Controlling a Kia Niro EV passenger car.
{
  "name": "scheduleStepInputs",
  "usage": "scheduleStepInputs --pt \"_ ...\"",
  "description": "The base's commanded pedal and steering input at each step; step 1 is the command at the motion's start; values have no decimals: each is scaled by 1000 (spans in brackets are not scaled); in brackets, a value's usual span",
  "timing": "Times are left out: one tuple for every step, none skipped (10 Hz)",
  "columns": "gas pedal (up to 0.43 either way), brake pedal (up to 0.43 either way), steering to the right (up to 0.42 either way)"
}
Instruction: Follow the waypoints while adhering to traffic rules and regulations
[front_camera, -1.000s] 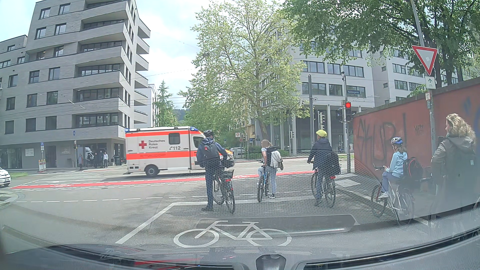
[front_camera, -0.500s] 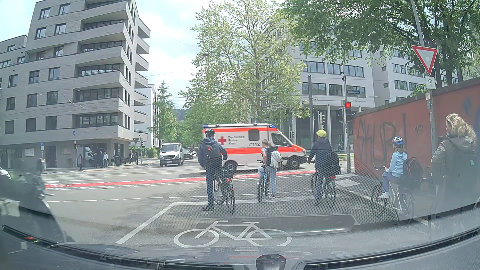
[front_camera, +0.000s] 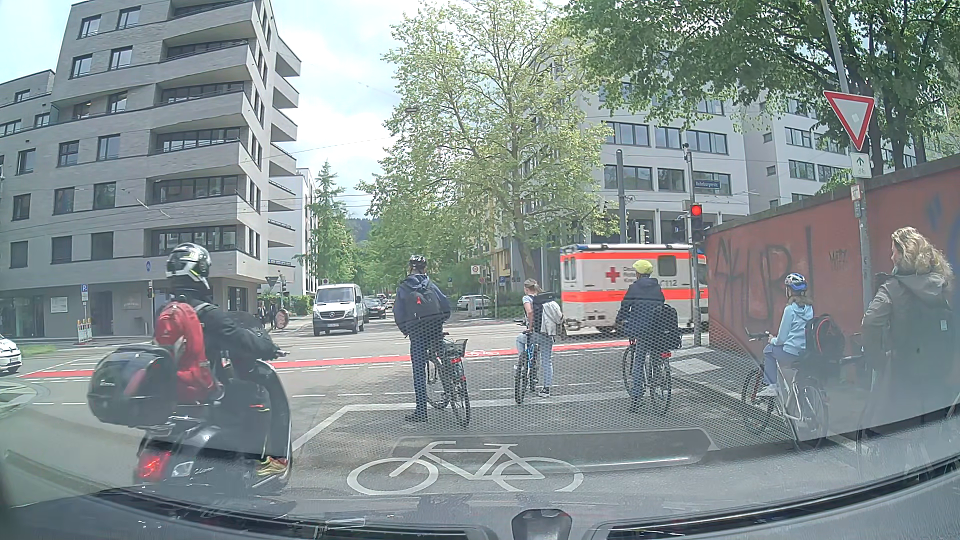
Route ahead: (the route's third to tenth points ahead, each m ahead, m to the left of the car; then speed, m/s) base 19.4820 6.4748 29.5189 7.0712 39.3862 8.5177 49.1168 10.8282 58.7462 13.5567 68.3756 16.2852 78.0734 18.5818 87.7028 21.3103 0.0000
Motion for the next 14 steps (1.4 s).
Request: scheduleStepInputs --pt "0 268 -15" --pt "0 268 -15" --pt "0 268 -15" --pt "0 268 -15" --pt "0 268 -15" --pt "0 262 -15" --pt "0 268 -15" --pt "0 268 -15" --pt "0 268 -15" --pt "0 268 -15" --pt "0 268 -15" --pt "0 268 -15" --pt "0 262 -15" --pt "0 268 -15"
